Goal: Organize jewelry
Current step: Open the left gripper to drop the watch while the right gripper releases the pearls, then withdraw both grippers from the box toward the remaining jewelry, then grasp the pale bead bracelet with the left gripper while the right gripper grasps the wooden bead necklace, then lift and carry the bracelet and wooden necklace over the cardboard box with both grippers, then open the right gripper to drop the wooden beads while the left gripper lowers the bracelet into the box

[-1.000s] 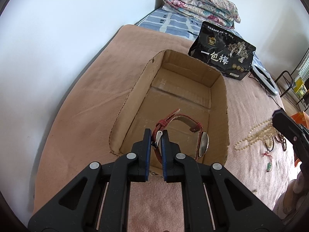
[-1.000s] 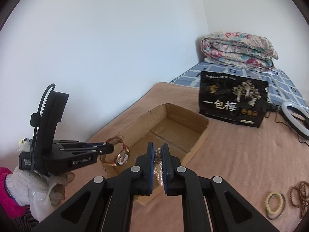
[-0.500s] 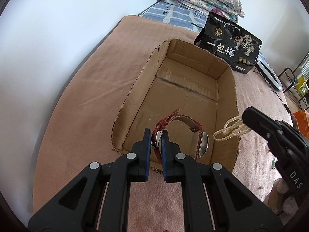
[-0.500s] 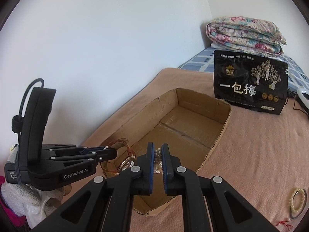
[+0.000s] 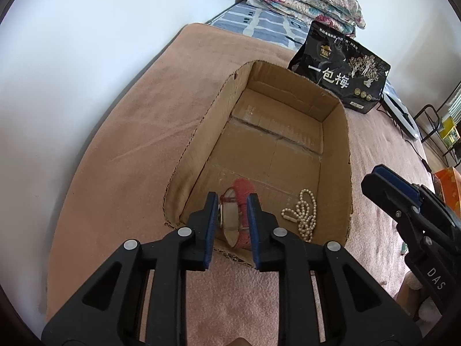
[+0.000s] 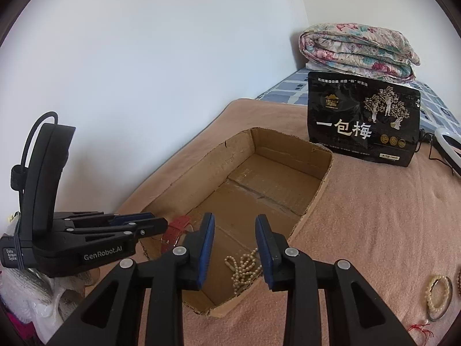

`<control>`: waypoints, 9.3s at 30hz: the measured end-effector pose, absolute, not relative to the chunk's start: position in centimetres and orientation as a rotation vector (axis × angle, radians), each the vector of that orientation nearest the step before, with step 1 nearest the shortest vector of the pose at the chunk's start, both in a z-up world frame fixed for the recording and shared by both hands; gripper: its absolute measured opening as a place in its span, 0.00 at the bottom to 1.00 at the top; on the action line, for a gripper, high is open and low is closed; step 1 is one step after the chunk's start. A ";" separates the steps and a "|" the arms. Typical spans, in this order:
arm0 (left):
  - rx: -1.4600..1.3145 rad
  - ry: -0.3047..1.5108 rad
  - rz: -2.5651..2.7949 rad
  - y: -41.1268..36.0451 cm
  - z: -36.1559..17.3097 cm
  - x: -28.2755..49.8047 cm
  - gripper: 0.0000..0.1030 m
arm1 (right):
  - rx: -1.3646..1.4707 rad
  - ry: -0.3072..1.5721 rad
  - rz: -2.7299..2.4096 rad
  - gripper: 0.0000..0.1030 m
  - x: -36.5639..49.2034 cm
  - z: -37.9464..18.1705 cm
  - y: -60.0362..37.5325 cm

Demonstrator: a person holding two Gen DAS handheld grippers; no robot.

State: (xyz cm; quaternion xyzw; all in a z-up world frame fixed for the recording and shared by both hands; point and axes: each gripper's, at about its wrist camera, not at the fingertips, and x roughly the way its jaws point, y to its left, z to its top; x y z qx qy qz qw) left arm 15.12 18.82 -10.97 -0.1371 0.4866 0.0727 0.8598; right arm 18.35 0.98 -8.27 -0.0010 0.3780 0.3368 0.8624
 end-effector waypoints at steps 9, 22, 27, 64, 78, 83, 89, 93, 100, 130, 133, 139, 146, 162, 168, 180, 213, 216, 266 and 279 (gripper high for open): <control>-0.296 0.998 0.165 18.5 -10.0 14.8 0.19 | -0.021 0.757 0.647 0.58 17.6 -6.9 -1.0; -0.267 0.934 0.151 15.4 -8.2 15.0 0.19 | -0.009 0.701 0.503 0.92 16.9 -5.1 -6.4; -0.224 0.897 0.127 12.8 -7.5 15.1 0.19 | 0.020 0.675 0.433 1.00 16.6 -4.5 -9.1; -0.165 0.998 -0.236 -3.8 -9.1 17.1 0.19 | 0.148 0.688 0.073 1.00 17.7 -2.6 -31.8; -0.201 1.055 -0.292 -7.9 -11.3 20.1 0.19 | 0.199 0.820 0.014 1.00 20.6 -6.7 -37.1; -0.252 1.090 -0.305 -8.5 -12.4 21.5 0.19 | 0.158 0.885 0.026 1.00 21.9 -8.9 -37.1; -0.318 1.130 -0.317 -9.7 -14.1 23.5 0.19 | 0.131 0.943 0.016 0.99 23.4 -11.4 -37.7; -0.315 1.150 -0.320 -11.0 -15.2 24.6 0.19 | 0.149 0.966 0.008 0.98 24.0 -12.4 -38.4; -0.298 1.184 -0.308 -12.1 -17.4 26.4 0.19 | 0.141 0.993 0.012 0.97 24.9 -13.8 -38.4; -0.164 1.190 -0.291 -14.5 -19.2 28.0 0.19 | 0.140 1.040 0.012 0.94 26.5 -16.0 -38.8; -0.130 1.180 -0.282 -14.8 -19.2 28.0 0.19 | 0.135 1.055 0.012 0.94 26.8 -16.5 -38.9; -0.124 1.166 -0.275 -14.5 -19.3 28.2 0.15 | 0.160 1.106 0.043 0.96 27.3 -18.0 -38.8; -0.146 1.166 -0.274 -13.6 -19.4 28.3 0.08 | 0.076 1.148 0.018 0.99 27.7 -19.5 -37.3; -0.167 1.103 -0.215 -10.4 -17.3 26.8 0.06 | 0.046 1.115 0.083 0.04 25.9 -17.6 -36.6; -0.196 1.058 -0.226 -9.3 -15.0 26.0 0.06 | 0.065 1.043 0.091 0.04 24.7 -14.7 -36.5; -0.246 0.954 -0.248 -7.7 -10.2 24.2 0.06 | 0.096 0.856 0.101 0.04 21.9 -7.2 -35.2; -0.354 0.790 -0.145 5.9 -3.1 18.4 0.06 | 0.129 0.645 0.462 0.04 19.7 3.4 -16.2; -0.365 0.783 -0.114 7.9 -3.1 18.1 0.06 | 0.121 0.644 0.488 0.04 19.5 3.5 -14.4; -0.389 0.964 0.017 17.8 -9.5 18.6 0.06 | 0.050 0.845 0.609 0.04 27.4 -7.4 1.9; -0.383 0.970 0.050 17.8 -9.4 18.4 0.06 | 0.034 0.831 0.584 0.35 26.4 -6.4 1.2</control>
